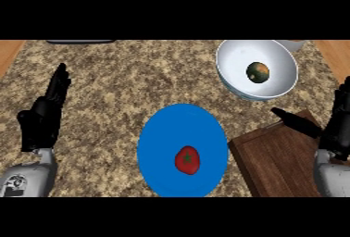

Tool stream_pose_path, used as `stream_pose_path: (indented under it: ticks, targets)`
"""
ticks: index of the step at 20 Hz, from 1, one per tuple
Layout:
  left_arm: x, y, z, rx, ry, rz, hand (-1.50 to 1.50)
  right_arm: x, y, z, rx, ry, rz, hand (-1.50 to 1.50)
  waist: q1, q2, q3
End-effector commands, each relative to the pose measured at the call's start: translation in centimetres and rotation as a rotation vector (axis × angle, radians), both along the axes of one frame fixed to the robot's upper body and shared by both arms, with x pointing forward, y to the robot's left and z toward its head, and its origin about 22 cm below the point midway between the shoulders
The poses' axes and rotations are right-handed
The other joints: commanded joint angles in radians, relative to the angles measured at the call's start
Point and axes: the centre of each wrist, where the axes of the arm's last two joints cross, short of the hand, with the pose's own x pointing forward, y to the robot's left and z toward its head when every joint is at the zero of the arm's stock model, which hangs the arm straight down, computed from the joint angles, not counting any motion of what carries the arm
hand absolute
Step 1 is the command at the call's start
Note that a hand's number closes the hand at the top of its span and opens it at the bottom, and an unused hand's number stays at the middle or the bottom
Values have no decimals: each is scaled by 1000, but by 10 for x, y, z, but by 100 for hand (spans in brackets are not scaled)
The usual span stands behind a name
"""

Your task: Pick the squash from the plate and place it in the bowl

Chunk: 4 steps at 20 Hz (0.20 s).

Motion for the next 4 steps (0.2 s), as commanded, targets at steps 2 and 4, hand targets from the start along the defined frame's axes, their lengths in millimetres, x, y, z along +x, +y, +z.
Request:
stream_pose_path:
  ticks: [2,4]
  targets:
    - [-1,-1,-4,-16,19,-8,0,-42,22,-16,-3,-31,9,-150,7,3,0]
    - [2,6,-6,-2,0,-5,0,-52,11,0,5,-18,18,-150,8,3,0]
